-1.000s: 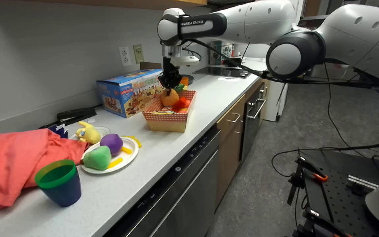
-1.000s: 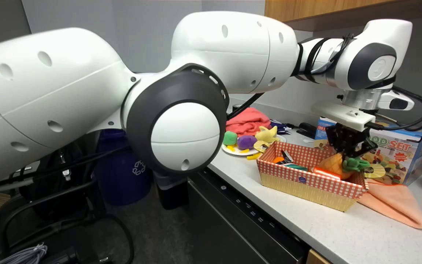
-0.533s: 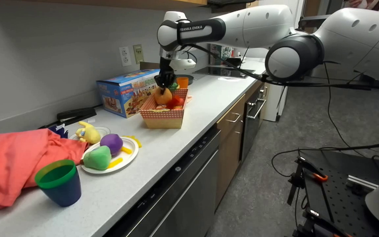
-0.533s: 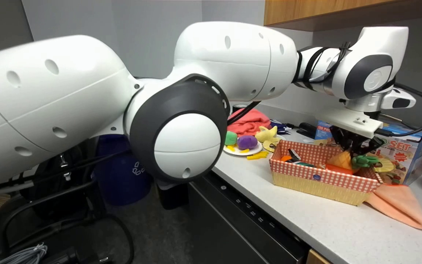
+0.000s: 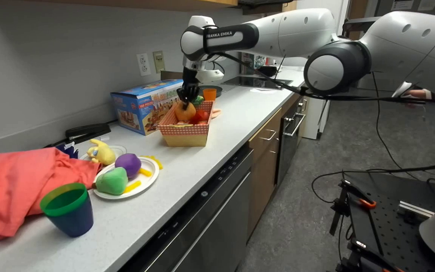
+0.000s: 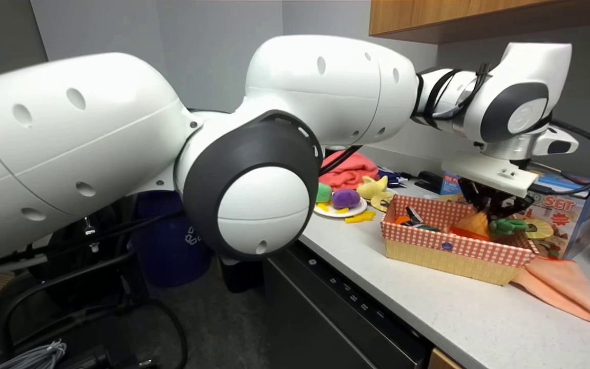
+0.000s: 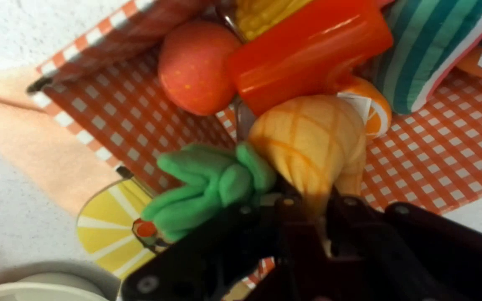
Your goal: Pick the stuffed pineapple and put it on the counter
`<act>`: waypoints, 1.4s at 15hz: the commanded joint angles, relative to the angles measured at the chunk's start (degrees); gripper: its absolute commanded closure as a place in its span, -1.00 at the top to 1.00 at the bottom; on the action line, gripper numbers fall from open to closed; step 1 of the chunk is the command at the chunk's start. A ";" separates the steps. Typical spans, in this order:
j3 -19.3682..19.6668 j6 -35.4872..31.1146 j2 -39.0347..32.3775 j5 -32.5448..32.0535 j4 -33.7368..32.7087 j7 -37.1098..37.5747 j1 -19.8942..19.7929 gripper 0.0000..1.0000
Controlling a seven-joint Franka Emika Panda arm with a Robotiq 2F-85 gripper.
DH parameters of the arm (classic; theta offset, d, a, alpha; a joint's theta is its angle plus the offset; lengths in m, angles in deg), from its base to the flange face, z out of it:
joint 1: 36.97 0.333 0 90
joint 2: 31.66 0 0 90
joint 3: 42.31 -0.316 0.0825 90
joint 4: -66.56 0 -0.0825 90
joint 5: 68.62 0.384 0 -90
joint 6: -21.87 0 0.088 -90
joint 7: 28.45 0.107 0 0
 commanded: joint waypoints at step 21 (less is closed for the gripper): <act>3.44 47.22 15.13 -0.26 -2.97 -1.79 -9.61 -0.93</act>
